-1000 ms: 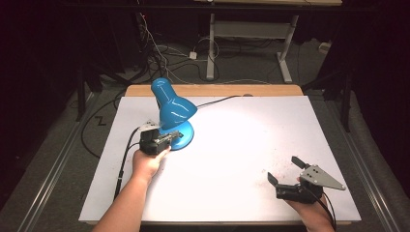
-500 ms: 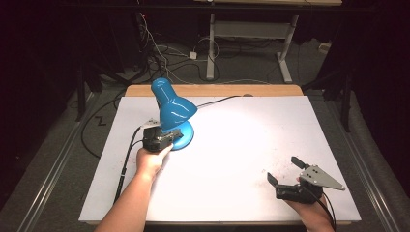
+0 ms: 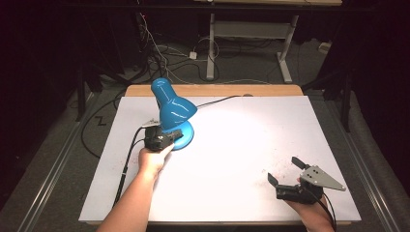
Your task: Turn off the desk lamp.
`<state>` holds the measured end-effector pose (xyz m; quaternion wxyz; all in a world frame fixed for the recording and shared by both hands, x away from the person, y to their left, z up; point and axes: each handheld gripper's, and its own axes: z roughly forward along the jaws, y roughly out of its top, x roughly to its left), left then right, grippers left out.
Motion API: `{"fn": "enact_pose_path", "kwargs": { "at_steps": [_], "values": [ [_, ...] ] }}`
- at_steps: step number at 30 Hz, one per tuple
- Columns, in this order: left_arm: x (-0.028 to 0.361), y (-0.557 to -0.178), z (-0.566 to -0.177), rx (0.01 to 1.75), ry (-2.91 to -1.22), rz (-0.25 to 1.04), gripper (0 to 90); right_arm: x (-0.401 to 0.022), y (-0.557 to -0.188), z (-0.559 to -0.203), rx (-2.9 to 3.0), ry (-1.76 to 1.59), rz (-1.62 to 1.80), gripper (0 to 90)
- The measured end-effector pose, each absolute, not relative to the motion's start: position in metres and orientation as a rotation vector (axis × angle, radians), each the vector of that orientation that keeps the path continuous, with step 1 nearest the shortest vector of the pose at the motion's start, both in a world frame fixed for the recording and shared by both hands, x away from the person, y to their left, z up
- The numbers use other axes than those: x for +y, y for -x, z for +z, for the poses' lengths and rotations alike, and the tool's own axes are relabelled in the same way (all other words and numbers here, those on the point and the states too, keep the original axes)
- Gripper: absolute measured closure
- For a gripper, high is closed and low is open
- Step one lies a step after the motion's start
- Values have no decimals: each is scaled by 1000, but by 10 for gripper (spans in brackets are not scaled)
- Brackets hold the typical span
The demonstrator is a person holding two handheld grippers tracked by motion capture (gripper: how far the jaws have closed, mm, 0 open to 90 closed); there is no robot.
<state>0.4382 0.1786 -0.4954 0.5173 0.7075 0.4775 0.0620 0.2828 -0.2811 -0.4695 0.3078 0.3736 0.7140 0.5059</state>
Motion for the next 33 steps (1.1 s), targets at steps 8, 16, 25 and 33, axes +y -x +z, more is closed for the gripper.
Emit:
{"fn": "enact_pose_path", "kwargs": {
  "at_steps": [8,16,25,33],
  "values": [
    [176,-440,-496,1137,-1710,139,880,-280,-282,-469,1888,-992,1337,6],
    [178,-441,-497,1143,-1696,118,880,-279,-281,-470,1893,-987,1335,6],
    [179,-441,-498,1147,-1686,104,882,-279,-281,-470,1894,-985,1336,6],
    [178,-441,-498,1153,-1686,111,883,-279,-281,-469,1892,-988,1335,6]
  ]
}}
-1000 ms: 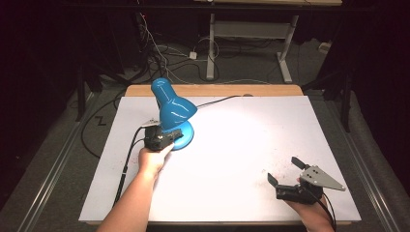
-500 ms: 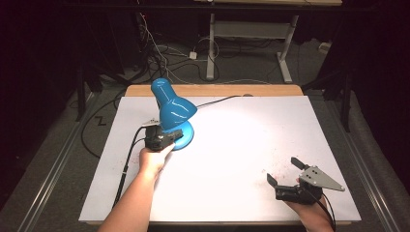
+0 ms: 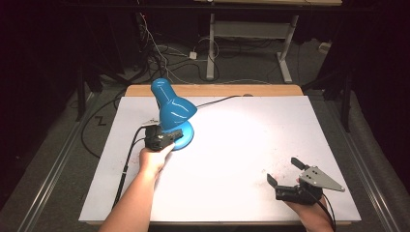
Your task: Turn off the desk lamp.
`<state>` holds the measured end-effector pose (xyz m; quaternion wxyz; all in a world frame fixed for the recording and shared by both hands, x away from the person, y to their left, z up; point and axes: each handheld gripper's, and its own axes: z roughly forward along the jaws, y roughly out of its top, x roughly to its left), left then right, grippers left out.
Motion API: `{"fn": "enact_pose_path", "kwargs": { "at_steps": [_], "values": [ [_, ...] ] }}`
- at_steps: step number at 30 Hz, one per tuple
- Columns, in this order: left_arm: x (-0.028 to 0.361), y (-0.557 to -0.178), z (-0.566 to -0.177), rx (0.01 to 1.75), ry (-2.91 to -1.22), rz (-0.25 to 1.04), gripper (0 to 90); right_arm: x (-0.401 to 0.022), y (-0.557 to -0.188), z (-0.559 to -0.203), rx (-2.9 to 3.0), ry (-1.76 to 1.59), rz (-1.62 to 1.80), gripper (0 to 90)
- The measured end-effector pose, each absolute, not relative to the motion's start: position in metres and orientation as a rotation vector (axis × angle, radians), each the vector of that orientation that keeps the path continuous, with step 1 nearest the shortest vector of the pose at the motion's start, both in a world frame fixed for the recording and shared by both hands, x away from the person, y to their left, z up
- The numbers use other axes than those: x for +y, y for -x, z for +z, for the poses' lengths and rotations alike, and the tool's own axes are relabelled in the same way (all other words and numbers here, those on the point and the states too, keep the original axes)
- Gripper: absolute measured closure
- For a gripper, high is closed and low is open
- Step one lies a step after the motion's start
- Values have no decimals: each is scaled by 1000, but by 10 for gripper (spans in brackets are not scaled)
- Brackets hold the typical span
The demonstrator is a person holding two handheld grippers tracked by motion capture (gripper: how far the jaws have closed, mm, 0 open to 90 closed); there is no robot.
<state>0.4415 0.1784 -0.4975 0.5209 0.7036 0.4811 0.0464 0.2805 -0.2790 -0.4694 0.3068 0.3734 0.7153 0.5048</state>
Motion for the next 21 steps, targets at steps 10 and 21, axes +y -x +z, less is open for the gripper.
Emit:
{"fn": "enact_pose_path", "kwargs": {
  "at_steps": [10,21],
  "values": [
    [178,-441,-497,1157,-1688,131,884,-280,-279,-469,1887,-985,1335,6],
    [183,-440,-496,1191,-1674,123,884,-281,-279,-468,1880,-991,1338,6]
  ]
}}
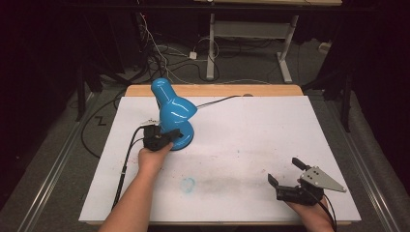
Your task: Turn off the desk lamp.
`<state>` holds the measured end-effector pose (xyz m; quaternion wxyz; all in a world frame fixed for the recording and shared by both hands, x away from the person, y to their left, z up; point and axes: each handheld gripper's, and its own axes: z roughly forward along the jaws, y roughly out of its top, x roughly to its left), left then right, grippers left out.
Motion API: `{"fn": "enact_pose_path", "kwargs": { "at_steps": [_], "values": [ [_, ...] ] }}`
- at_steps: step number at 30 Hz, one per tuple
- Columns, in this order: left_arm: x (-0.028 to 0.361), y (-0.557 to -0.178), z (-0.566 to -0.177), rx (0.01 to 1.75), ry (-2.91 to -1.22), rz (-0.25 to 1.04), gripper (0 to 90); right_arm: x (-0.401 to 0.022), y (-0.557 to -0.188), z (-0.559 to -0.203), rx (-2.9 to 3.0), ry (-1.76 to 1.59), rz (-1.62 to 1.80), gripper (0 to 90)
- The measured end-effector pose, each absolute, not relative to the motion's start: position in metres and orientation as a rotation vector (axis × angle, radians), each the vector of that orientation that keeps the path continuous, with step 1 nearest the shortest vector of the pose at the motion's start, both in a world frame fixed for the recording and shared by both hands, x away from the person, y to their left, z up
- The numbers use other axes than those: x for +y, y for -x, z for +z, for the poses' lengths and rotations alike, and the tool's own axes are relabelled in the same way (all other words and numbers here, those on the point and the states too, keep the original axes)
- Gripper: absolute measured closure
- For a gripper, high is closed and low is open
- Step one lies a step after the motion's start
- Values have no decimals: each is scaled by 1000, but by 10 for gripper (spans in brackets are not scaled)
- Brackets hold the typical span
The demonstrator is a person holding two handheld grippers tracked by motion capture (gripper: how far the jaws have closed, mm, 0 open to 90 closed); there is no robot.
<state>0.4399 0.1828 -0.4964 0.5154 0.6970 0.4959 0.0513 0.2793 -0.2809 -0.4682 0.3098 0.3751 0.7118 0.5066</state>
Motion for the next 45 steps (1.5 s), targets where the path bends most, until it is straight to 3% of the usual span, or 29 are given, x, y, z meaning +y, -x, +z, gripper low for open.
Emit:
{"fn": "enact_pose_path", "kwargs": {
  "at_steps": [14,30,45],
  "values": [
    [195,-429,-485,1170,-1681,170,884,-280,-281,-468,1883,-987,1337,6],
    [200,-404,-480,1162,-1825,289,883,-279,-281,-469,1886,-991,1342,6],
    [213,-354,-479,1146,-1892,320,882,-279,-278,-467,1876,-993,1347,6]
  ]
}}
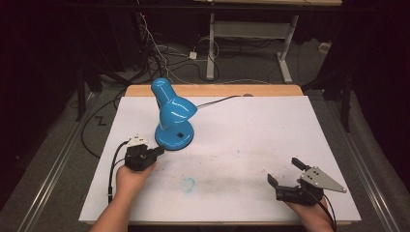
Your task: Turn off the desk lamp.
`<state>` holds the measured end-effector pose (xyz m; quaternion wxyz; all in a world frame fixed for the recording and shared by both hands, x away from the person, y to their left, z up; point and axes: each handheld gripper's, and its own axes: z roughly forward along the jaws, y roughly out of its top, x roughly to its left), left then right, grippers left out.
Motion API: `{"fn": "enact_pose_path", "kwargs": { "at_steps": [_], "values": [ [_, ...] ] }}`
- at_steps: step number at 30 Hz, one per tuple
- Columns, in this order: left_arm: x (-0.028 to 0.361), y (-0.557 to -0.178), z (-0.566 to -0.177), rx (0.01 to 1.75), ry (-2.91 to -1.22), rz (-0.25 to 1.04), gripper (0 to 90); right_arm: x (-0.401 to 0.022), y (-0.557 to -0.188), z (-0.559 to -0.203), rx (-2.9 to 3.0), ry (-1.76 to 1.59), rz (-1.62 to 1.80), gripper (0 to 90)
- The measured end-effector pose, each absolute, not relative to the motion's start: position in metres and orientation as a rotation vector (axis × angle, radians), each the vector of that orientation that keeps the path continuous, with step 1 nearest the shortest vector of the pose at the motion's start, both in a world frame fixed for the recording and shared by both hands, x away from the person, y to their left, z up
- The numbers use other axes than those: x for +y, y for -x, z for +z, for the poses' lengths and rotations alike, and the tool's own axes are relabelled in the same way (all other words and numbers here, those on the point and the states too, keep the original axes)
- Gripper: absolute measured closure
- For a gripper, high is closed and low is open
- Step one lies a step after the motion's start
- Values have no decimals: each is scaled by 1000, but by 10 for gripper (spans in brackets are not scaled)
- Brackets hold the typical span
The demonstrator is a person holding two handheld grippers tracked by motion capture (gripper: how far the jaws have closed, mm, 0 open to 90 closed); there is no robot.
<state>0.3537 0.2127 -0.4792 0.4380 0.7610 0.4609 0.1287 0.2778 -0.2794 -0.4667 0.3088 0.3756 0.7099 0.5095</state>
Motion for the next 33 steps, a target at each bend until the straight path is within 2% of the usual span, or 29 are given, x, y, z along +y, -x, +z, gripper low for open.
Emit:
{"fn": "enact_pose_path", "kwargs": {
  "at_steps": [8,17,21,25,29,33],
  "values": [
    [216,-309,-478,1101,-1888,344,882,-279,-276,-468,1880,-994,1350,6],
    [219,-308,-485,1081,-1896,319,878,-277,-278,-468,1883,-992,1345,6],
    [220,-310,-487,1080,-1905,328,661,-277,-278,-469,1889,-992,1341,6],
    [219,-309,-486,1060,-1933,378,399,-276,-277,-469,1892,-991,1339,6],
    [219,-312,-488,1102,-1955,366,150,-278,-278,-470,1895,-997,1337,6],
    [218,-313,-488,1097,-1964,352,0,-278,-278,-471,1900,-1006,1332,6]
  ]
}}
